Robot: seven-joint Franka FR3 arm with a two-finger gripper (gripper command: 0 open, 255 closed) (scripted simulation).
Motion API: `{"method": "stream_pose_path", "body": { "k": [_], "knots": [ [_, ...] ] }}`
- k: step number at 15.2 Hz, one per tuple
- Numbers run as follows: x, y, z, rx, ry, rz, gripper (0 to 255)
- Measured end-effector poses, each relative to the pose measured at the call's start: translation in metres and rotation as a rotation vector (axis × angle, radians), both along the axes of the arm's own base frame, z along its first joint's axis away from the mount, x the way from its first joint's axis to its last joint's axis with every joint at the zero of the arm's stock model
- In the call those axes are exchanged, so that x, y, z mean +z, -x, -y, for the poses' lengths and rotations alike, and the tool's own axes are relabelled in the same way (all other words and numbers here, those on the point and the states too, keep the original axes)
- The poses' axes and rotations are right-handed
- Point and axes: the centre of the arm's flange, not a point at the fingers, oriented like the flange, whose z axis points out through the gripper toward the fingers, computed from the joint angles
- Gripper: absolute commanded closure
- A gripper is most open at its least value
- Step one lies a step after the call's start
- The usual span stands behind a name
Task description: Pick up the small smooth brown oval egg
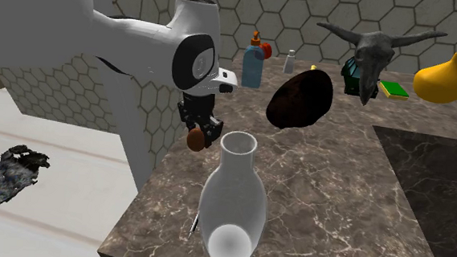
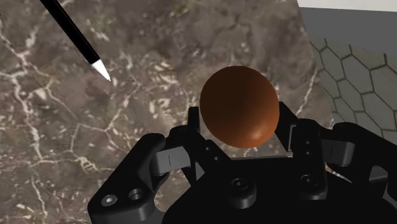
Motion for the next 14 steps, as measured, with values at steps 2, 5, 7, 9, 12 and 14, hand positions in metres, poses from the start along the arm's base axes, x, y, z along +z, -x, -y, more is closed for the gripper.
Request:
{"method": "stream_pose_path", "body": {
  "k": [2, 5, 7, 9, 12, 14],
  "knots": [
    [0.000, 0.000, 0.000, 0.000, 0.000, 0.000, 255],
    [0.011, 0.001, 0.000, 0.000, 0.000, 0.000, 255],
    [0.021, 0.000, 0.001, 0.000, 0.000, 0.000, 255],
    [0.031, 0.000, 0.001, 0.000, 0.000, 0.000, 255],
    [0.047, 0.000, 0.000, 0.000, 0.000, 0.000, 255],
    [0.057, -0.001, 0.000, 0.000, 0.000, 0.000, 255]
  ]
}}
